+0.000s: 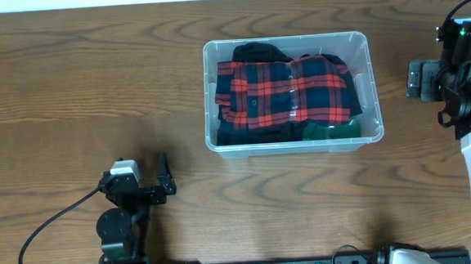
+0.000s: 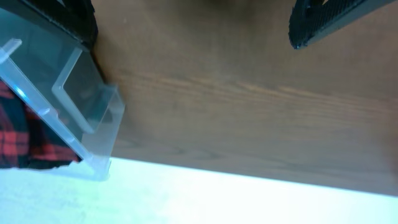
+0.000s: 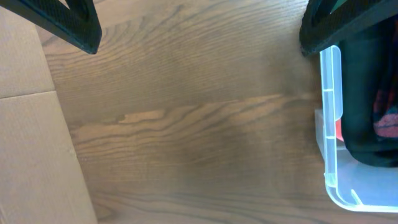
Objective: Pack container
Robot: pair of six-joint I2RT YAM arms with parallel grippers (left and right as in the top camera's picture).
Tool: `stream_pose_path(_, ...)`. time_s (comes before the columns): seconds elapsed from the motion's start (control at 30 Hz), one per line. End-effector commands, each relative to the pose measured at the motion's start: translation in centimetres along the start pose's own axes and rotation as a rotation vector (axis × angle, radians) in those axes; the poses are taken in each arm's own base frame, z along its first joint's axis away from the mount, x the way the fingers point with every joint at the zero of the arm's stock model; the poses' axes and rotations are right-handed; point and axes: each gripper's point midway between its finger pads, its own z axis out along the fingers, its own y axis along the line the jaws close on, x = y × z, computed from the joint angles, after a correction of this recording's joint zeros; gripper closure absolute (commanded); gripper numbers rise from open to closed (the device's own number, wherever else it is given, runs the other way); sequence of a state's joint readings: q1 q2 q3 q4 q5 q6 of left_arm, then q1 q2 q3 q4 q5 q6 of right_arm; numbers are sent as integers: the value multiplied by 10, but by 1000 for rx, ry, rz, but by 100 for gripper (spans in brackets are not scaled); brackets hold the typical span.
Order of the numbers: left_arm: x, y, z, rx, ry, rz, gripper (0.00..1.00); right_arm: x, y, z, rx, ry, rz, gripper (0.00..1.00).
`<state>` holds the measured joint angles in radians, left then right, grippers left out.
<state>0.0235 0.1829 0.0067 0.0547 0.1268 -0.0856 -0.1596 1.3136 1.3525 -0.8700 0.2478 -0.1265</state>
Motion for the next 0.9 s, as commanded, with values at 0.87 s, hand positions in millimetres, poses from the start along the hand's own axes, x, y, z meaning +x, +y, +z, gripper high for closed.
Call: stream_pose_path(0.87,-6,-8,-10,5,-52,16,2,-3,-5,-4,14,-12,24,1)
